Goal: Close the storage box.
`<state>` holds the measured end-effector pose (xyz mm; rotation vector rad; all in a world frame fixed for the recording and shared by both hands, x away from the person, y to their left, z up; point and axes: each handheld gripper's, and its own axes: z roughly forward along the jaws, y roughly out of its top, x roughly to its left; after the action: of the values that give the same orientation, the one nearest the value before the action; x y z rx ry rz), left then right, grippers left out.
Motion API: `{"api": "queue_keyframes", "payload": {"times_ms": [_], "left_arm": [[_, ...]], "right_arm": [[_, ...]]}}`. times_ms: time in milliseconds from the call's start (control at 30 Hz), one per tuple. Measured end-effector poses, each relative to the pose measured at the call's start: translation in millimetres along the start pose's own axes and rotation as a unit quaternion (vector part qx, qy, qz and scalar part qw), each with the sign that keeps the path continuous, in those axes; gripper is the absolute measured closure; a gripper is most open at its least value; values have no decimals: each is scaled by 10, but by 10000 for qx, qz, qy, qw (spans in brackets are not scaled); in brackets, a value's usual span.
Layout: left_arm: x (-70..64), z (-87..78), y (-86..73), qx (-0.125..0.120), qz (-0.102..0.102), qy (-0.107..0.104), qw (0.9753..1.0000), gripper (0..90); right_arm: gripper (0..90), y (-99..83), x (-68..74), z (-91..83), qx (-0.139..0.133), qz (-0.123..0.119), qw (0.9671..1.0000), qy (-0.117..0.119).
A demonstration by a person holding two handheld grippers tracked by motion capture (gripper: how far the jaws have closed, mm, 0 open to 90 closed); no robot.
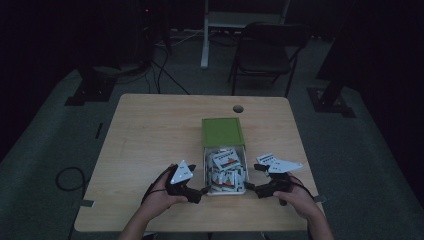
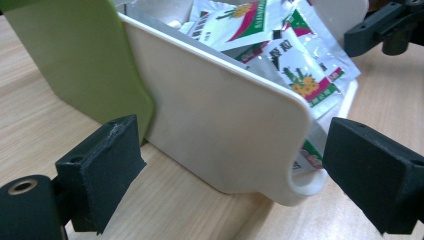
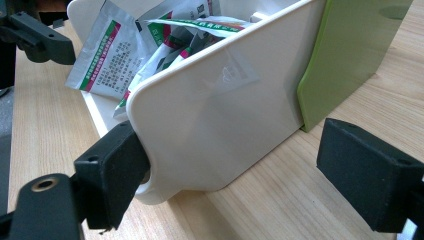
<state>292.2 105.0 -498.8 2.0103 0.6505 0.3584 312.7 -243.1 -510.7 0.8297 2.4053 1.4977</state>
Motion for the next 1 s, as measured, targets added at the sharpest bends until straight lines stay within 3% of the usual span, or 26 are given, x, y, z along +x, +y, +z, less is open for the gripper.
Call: {"api": "queue_keyframes", "payload": {"times_ms": [267, 1000], "left_arm": [[61, 20, 11, -33, -49, 165, 9998, 95], [166, 85, 66, 55, -120, 195, 9997, 95]], "right_arm": [[128, 5, -27, 3, -6, 33, 10000, -40], [134, 64, -102, 34, 53, 51, 9998, -198]]}}
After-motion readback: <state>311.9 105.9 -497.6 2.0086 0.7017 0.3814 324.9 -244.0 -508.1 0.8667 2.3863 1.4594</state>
